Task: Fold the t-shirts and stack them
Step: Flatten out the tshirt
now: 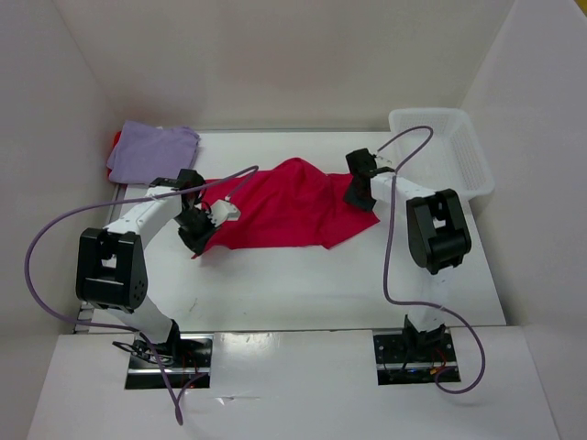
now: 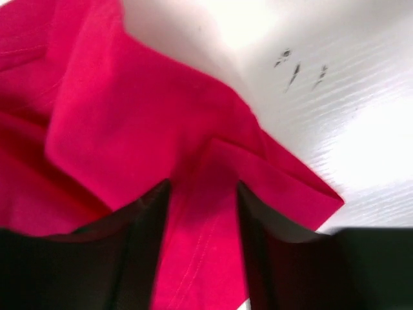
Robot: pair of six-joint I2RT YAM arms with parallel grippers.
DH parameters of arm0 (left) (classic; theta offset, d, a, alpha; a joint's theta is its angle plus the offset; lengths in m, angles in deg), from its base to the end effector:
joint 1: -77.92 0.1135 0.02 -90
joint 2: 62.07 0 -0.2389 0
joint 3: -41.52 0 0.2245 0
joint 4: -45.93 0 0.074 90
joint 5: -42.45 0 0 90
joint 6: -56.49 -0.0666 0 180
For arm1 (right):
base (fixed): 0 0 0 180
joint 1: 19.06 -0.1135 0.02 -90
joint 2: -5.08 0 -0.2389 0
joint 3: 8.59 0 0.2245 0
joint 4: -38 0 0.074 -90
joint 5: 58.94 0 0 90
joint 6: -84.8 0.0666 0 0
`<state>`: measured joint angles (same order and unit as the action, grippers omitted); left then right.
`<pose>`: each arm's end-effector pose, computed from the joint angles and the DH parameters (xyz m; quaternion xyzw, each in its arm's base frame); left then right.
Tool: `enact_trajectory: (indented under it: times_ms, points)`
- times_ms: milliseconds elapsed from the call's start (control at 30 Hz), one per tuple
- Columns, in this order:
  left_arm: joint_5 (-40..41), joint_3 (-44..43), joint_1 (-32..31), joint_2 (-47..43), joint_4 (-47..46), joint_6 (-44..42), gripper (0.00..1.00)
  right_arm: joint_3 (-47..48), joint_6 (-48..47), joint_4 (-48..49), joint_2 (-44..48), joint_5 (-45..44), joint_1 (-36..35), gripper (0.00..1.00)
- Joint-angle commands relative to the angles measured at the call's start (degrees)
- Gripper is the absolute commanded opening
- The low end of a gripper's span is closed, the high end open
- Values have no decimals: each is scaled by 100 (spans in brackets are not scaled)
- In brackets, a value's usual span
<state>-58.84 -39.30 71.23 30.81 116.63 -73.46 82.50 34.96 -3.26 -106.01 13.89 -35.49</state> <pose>0.2658 -0.0443 0.1670 0.3989 0.9096 -0.0761 0.0883 0.3730 0.0895 0.1389 0.2332 0.9298 -0.0110 0.2846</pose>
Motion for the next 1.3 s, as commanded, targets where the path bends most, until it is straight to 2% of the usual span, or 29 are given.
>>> enact_trajectory:
  times_ms: [0, 33, 167, 200, 267, 367, 433, 467, 633, 733, 767, 833, 867, 967, 1000, 1033, 1267]
  points:
    - [57, 37, -16, -174, 44, 118, 0, -78, -61, 184, 182, -173, 78, 47]
    - [57, 37, -16, -174, 44, 118, 0, -280, -61, 185, 262, -86, 148, 39]
    - [57, 37, -16, -174, 44, 171, 0, -519, -123, 185, 517, 90, 253, 37]
    - [57, 37, -16, -174, -9, 171, 0, -519, -201, 237, 518, 160, 306, 39]
    - [57, 37, -16, -174, -9, 171, 0, -519, -263, 238, 360, 284, 368, 48]
    - [57, 37, -16, -174, -9, 171, 0, -318, -263, 238, 184, 372, 368, 48]
    - [109, 37, -16, -174, -9, 171, 0, -317, -263, 290, 122, 372, 368, 52]
    - [109, 37, -16, -174, -9, 171, 0, -265, -324, 352, 122, 433, 368, 57]
    - [109, 90, -16, -174, -9, 171, 0, -203, -430, 423, 122, 434, 421, 61]
    - [109, 90, -16, -174, -61, 171, 0, -141, -430, 423, -44, 574, 543, 53]
    - [109, 90, -16, -174, -62, 171, 0, -141, -430, 423, -45, 670, 544, 44]
    - [170, 90, -16, -174, -62, 171, 0, -298, -430, 483, 8, 785, 605, 35]
    - [171, 90, -16, -174, -62, 171, 0, -299, -430, 554, 130, 785, 605, 25]
    - [224, 142, -16, -174, -62, 171, 0, -370, -430, 485, 193, 785, 658, 12]
    - [224, 142, -16, -174, -62, 171, 0, -318, -430, 484, 193, 837, 658, 3]
    - [224, 142, -16, -174, -62, 171, 0, -317, -430, 432, 193, 838, 658, 0]
    - [434, 81, -16, -174, -132, 241, 0, -160, -623, 248, 790, 785, 658, 0]
